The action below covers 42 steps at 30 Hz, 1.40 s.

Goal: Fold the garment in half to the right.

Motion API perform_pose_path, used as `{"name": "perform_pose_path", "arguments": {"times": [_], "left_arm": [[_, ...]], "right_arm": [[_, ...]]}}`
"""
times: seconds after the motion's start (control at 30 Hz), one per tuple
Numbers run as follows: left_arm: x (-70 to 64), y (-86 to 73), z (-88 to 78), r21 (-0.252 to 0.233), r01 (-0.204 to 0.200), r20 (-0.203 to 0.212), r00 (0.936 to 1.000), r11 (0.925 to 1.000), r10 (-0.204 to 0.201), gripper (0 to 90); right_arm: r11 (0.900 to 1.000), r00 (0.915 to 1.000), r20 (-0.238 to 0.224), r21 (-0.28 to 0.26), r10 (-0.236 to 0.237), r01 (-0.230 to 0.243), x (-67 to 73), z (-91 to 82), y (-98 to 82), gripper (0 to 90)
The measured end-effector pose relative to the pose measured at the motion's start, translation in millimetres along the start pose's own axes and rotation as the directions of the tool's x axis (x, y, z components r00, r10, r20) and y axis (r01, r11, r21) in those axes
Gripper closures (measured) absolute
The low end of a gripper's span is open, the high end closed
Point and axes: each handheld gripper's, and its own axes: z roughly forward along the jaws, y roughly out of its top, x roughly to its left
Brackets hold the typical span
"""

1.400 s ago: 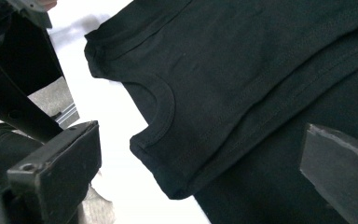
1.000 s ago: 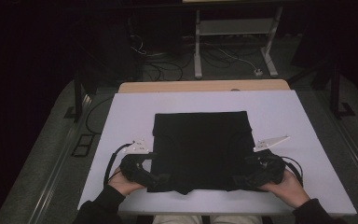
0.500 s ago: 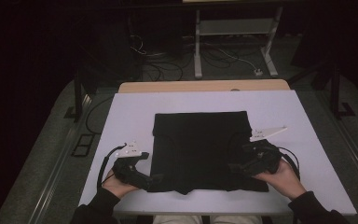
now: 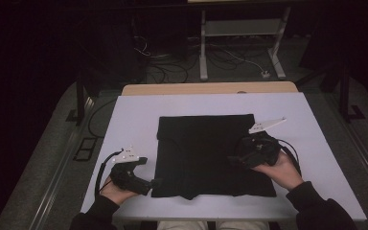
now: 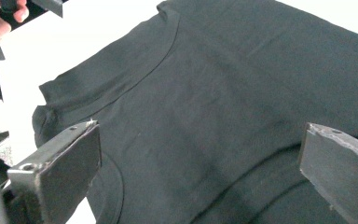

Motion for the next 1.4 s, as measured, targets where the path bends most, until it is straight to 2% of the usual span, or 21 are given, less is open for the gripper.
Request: {"name": "perform_pose_path", "arguments": {"times": [0.27,0.5,0.9,1.23,1.4], "left_arm": [[3.0,-7.6,-1.1,0.019,-0.002,-0.018,0.9998,0.9998,0.002,0.0],[3.6,-12.4,-2.1,0.036,0.0,-0.019,0.9998,0.9994,0.001,0.0],[-0.4,-20.4,1.2,0.064,-0.025,0.008,0.9997,0.9976,0.024,0.0],[-3.9,-24.6,9.0,0.115,-0.067,0.026,0.9976,0.9911,0.064,0.0],[-5.7,-25.7,12.0,0.114,-0.064,0.036,0.9976,0.9915,0.06,0.0]], "right_arm": [[1.0,0.9998,0.008,0.011,-0.018,0.018,-5.8,12.5,17.7,0.0],[0.999,0.9993,0.015,0.014,-0.034,0.034,-8.9,20.4,33.5,0.0],[0.999,0.9987,0.024,0.013,-0.045,0.045,-13.6,36.1,56.0,0.0],[0.998,0.998,0.024,0.019,-0.059,0.058,-13.6,52.0,73.7,0.0],[0.998,0.9979,0.02,0.012,-0.061,0.061,-14.6,59.4,79.7,0.0]]}}
